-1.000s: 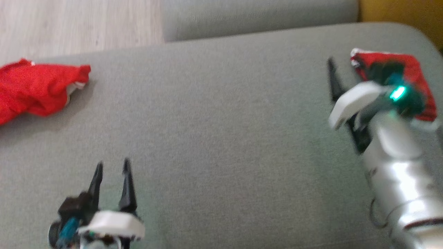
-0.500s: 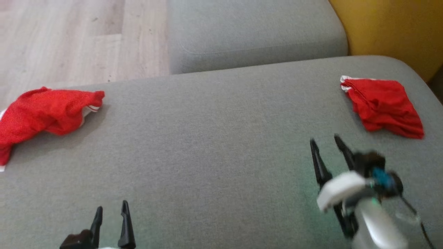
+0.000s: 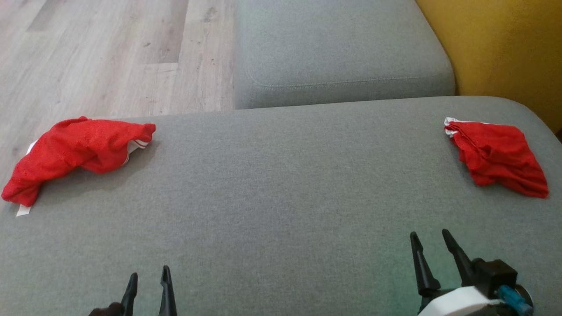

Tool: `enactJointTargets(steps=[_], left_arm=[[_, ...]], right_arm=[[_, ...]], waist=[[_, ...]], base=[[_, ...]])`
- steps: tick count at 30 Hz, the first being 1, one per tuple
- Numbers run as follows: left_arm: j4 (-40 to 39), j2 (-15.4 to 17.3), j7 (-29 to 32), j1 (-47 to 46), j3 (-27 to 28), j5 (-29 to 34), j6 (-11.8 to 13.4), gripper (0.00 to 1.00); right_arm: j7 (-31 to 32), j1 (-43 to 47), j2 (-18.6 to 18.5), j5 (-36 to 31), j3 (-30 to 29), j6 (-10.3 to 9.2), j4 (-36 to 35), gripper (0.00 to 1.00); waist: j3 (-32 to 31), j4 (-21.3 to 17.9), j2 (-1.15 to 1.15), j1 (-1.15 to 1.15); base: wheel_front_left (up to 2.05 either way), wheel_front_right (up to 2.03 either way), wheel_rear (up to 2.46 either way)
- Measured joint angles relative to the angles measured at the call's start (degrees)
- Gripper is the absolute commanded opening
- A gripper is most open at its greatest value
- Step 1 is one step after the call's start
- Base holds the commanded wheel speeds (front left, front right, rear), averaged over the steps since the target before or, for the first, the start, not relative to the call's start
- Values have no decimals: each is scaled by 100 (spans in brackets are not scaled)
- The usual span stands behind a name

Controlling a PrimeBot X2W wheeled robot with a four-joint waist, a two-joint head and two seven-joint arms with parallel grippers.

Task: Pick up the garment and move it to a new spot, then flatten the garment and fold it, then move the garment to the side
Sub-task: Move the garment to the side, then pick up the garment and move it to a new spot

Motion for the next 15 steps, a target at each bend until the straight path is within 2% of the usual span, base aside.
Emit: enactJointTargets(steps=[6,15], left_arm=[[3,25,5,-2,-22,45,8,100],[1,37,8,-9,-69,46,9,100]], right_arm=[[171,43,1,0,-48,0,-331,100],[250,166,3,0,-56,0,-465,100]], waist=[[-19,39,0,0],[24,125,0,0]], base=[[0,0,0],[0,0,0]])
